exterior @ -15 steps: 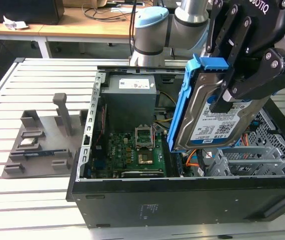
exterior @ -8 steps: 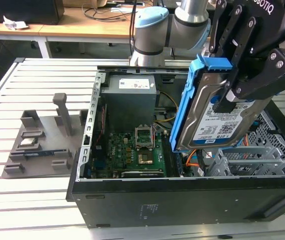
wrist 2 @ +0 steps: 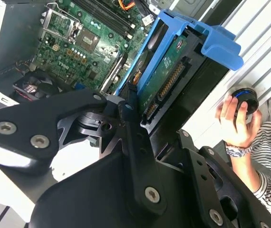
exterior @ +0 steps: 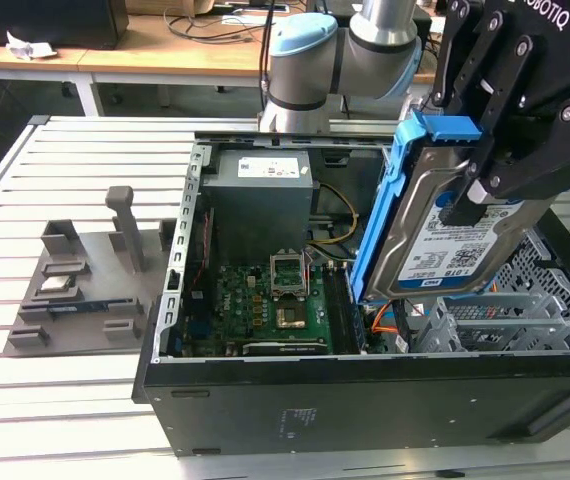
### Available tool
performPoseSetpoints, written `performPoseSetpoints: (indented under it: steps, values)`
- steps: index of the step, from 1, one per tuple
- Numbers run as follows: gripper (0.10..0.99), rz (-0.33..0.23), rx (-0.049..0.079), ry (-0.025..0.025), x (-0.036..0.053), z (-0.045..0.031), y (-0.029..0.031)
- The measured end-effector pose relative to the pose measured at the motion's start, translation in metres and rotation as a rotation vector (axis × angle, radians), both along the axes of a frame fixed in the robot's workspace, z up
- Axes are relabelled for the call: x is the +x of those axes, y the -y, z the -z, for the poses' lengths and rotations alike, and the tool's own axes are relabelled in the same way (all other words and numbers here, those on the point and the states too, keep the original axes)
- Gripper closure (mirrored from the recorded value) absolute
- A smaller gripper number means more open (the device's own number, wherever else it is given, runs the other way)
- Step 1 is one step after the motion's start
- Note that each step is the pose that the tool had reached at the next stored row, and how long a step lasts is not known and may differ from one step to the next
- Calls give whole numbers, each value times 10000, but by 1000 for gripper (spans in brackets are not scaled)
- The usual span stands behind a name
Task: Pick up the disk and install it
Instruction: 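Pick up the disk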
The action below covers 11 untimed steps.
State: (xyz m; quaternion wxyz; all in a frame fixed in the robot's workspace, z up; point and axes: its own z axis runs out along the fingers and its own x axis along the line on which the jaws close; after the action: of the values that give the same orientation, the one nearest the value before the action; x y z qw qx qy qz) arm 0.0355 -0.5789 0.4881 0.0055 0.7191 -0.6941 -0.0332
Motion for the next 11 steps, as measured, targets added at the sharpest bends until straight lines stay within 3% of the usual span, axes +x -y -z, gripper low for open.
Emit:
performPoseSetpoints:
  steps: [11]
  values:
    - [725,0,-4,0,134,8,0]
